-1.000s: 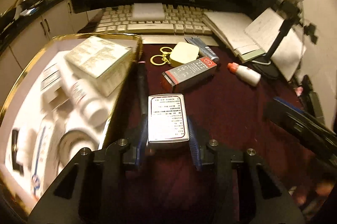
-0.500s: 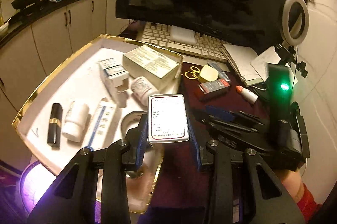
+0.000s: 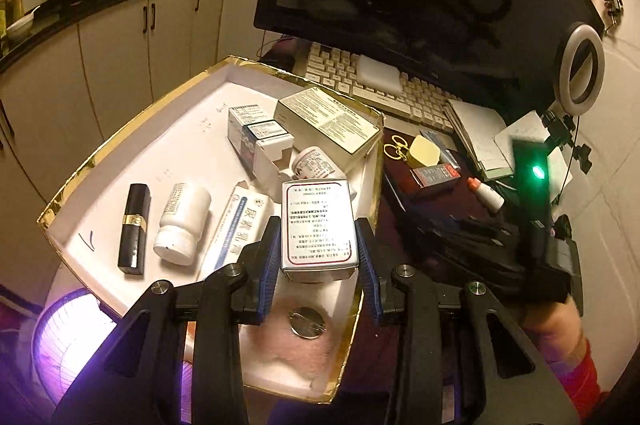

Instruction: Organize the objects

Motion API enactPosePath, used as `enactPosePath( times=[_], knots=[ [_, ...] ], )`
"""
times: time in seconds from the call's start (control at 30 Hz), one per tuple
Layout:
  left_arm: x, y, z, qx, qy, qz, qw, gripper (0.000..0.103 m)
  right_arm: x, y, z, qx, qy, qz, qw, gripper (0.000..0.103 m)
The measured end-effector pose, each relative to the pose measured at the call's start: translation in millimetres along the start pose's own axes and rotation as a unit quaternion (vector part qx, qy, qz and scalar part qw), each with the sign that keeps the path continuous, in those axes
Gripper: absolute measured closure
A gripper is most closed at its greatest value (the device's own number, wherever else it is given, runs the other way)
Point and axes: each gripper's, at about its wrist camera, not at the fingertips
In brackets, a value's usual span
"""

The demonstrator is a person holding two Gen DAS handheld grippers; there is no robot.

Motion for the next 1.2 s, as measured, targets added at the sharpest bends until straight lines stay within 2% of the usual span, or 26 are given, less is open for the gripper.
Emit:
enactPosePath(
  times=[0.17, 0.3, 0.57, 0.73, 1.2],
  knots=[
    [-3, -2, 7, -0.002, 0.010, -0.002, 0.9999, 0.068, 16, 27, -19, 0.003, 0.000, 0.034, 0.999, 0.090],
    [-4, -3, 8, -0.002, 0.012, 0.001, 0.9999, 0.068, 15, 37, -27, 0.010, -0.008, 0.042, 0.999, 0.088],
    [-5, 6, 22, -0.024, 0.016, -0.004, 0.9996, 0.068, -1, 11, -20, 0.019, -0.003, 0.050, 0.999, 0.087],
    [-7, 12, 37, -0.038, 0.026, -0.012, 0.9989, 0.068, 4, 12, -14, 0.034, 0.026, 0.028, 0.999, 0.090],
    [-13, 23, 74, -0.073, 0.049, -0.024, 0.9959, 0.068, -7, 71, 2, -0.014, 0.027, -0.057, 0.998, 0.090]
  ],
)
Point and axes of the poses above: each gripper's, at about its wrist camera, not at the fingertips, and y roughly against the way its jaws point, z to its left, x to its underside, and after that the axes turned 7 degrees about -z, right-handed
